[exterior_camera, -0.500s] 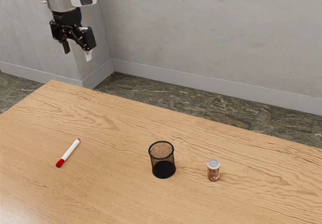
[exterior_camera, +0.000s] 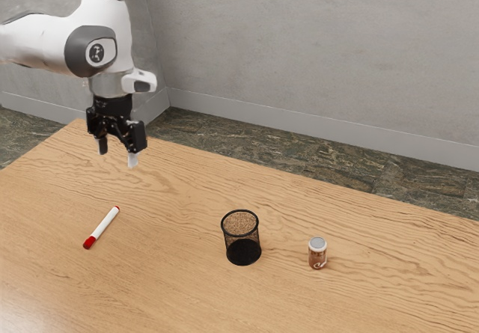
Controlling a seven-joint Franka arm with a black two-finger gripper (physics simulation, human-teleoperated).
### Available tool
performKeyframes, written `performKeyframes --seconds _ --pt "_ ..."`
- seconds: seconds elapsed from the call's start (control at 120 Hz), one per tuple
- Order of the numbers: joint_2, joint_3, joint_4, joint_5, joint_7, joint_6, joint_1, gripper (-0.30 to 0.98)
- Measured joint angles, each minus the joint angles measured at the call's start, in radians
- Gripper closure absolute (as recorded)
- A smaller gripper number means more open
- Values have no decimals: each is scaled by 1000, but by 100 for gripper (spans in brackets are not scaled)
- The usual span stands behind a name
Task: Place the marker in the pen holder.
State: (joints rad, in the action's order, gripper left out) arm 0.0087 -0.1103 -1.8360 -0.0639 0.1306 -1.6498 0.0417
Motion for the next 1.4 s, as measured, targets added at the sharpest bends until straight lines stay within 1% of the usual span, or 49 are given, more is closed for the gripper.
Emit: performKeyframes --seconds 0.092,0.158,0.242,0.367,0.45,0.5,0.567,0.767,0.967,1.042,1.133,1.267,1.4 --pt "1 -54 -257 7 -2 -164 35 0" --pt "26 -90 -343 19 1 -277 51 0" --pt "62 -105 -368 28 4 -387 5 0" --pt "94 -120 -370 72 16 -501 -126 0" --pt "182 -120 -313 93 24 -553 -133 0" --pt "224 -119 -278 96 30 -576 -121 0" --pt "246 -118 -263 99 43 -598 -114 0" --pt "263 -125 -313 103 76 -658 -123 1" --pt "289 -126 -310 98 100 -697 -125 14" --pt "322 -126 -268 95 107 -708 -124 17" --pt "340 -126 -234 93 115 -718 -125 19" --pt "345 -127 -227 98 123 -725 -127 22" --pt "343 -154 -234 124 124 -727 -127 24"
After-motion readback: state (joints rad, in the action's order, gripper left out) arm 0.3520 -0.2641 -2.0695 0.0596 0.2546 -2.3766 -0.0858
